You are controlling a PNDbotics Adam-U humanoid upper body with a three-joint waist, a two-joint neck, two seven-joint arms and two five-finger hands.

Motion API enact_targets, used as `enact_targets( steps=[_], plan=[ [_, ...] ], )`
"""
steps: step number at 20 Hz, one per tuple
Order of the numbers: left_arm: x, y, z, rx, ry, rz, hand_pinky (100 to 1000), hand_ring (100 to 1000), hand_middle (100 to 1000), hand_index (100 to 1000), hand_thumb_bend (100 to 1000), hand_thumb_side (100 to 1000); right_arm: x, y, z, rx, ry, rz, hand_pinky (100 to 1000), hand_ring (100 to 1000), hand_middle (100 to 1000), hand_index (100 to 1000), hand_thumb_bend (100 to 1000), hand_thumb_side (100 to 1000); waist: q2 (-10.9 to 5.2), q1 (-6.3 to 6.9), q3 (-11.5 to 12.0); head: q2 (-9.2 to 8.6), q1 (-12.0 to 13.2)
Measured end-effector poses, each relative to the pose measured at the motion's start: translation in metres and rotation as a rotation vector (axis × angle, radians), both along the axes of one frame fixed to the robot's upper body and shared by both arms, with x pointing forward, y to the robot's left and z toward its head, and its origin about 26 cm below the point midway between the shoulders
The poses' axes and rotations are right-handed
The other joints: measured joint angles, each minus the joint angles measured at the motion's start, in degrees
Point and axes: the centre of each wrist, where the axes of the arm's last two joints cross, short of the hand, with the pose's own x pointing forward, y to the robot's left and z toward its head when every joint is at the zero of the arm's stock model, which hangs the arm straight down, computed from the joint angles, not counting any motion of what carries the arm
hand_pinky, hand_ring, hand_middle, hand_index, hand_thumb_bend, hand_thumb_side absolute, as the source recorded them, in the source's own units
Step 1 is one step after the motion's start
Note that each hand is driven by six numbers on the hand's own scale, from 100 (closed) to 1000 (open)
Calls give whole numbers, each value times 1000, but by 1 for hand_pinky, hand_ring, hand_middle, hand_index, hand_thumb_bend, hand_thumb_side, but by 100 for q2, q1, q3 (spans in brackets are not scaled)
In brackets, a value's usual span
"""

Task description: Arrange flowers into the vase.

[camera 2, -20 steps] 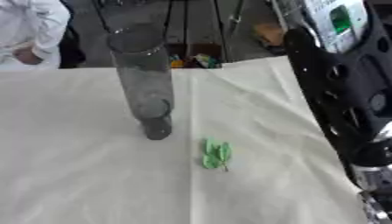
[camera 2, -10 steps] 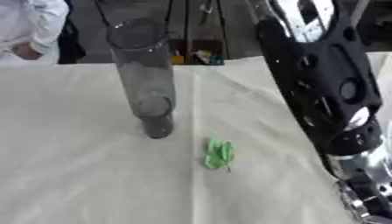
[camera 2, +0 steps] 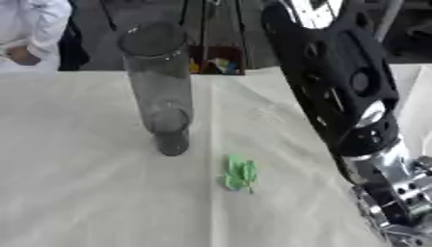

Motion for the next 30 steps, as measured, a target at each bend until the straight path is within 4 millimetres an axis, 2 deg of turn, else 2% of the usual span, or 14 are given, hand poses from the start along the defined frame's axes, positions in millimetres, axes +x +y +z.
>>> enact_targets(
  steps=[3, 7, 11, 23, 28, 30],
  plan=[
    [0, 1, 1, 9, 0, 4, 828, 951, 896, 944, 100, 1000, -1, 1, 5, 12, 7, -15, 100, 100, 100, 100, 115, 658, -27, -35, -46, -23, 39],
    [0, 1, 1, 9, 0, 4, 828, 951, 896, 944, 100, 1000, -5, 2, 12, 44, 29, -22, 100, 100, 100, 100, 111, 668, -77, -104, -57, -236, 73],
    [0, 1, 1, 10, -1, 1, 829, 951, 896, 944, 100, 1000, -5, 6, 12, 77, 82, -4, 100, 100, 100, 100, 107, 675, -77, -106, -39, -374, 68],
    [0, -3, 7, 15, -19, -24, 830, 950, 896, 944, 100, 1000, -6, 24, 8, 131, 164, 104, 100, 100, 100, 100, 100, 688, -78, -126, 127, -382, -17],
    [0, -3, 7, 16, -19, -25, 830, 951, 896, 944, 100, 1000, -17, -7, 6, 134, 171, 130, 100, 100, 100, 100, 100, 690, -78, -178, 136, -399, -39],
    [0, -3, 7, 16, -19, -25, 830, 951, 896, 944, 100, 1000, -24, -13, 9, 136, 167, 145, 100, 100, 100, 100, 100, 690, -78, -180, 139, -400, -38]
  ],
)
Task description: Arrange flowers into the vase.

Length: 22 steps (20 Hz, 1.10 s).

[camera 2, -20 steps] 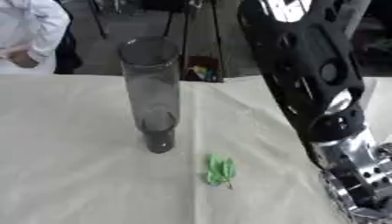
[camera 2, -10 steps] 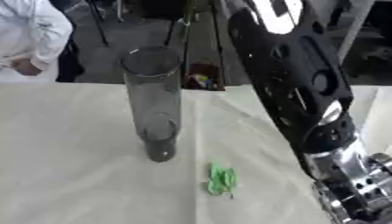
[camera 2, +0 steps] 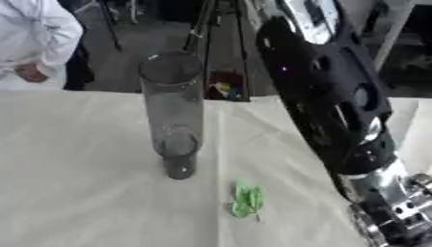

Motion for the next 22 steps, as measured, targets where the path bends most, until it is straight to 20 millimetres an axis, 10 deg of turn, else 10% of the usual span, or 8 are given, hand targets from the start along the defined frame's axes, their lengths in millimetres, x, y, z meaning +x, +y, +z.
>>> enact_targets(
  steps=[22],
  plan=[
    [0, -1, 3, 4, -12, -7, 833, 951, 897, 944, 100, 1000, -11, -7, -4, -19, 11, 72, 100, 100, 100, 100, 100, 699, 107, -33, 136, -121, -55]
  ],
)
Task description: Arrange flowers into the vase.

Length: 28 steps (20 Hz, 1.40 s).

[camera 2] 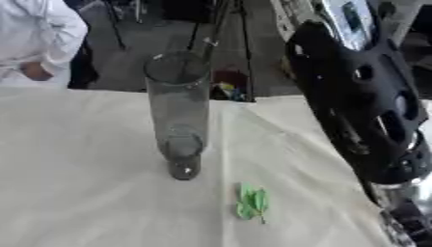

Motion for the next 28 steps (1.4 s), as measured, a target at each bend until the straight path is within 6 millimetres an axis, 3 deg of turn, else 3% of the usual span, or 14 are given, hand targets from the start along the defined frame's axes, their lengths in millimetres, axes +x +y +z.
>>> enact_targets(
  steps=[14, 28],
  plan=[
    [0, -1, 3, 1, -11, -8, 834, 950, 895, 945, 100, 1000, -2, 0, 3, -12, -52, 53, 100, 100, 100, 100, 100, 694, 67, -32, 161, -113, -293],
    [0, -2, 4, -1, -17, -12, 836, 945, 893, 945, 100, 1000, 5, -3, -1, -38, -70, 57, 100, 100, 100, 100, 100, 702, 293, -17, 240, -249, -503]
  ],
)
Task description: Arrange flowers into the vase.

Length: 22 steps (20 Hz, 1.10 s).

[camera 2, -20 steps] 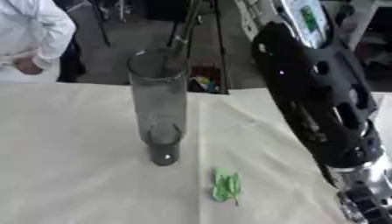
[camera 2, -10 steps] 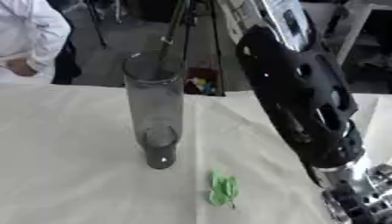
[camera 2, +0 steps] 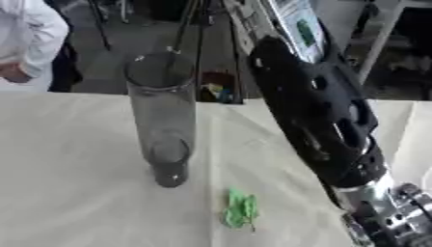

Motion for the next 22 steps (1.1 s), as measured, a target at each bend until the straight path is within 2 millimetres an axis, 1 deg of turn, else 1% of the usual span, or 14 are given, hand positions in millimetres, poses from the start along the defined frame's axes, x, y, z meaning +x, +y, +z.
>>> enact_targets(
  steps=[9, 13, 17, 19, 20, 22],
  plan=[
    [0, -2, 1, -7, -5, -9, 836, 945, 892, 945, 100, 1000, 3, -1, -4, -25, -14, 15, 100, 100, 100, 100, 100, 700, 115, 22, 67, -74, -49],
    [0, -2, 2, -6, -9, -11, 837, 945, 892, 945, 100, 1000, 4, -3, -4, -30, -24, 16, 100, 100, 100, 100, 100, 700, 176, 22, 104, -147, -77],
    [0, -2, 3, -4, -13, -14, 837, 945, 892, 945, 100, 1000, 7, -5, -4, -33, -28, 16, 100, 100, 100, 100, 100, 702, 241, 10, 165, -214, -108],
    [0, -2, 3, -5, -14, -14, 838, 945, 892, 945, 100, 1000, 9, -6, -5, -35, -27, 14, 100, 100, 100, 100, 100, 703, 246, 2, 174, -215, -122],
    [0, -2, 3, -5, -14, -14, 838, 945, 892, 945, 100, 1000, 11, -7, -5, -36, -25, 12, 100, 100, 100, 100, 100, 690, 249, -5, 174, -215, -126],
    [0, -2, 3, -5, -15, -14, 838, 945, 892, 945, 100, 1000, 12, -8, -5, -37, -20, 5, 100, 100, 100, 100, 100, 705, 268, -23, 173, -215, -142]
  ],
)
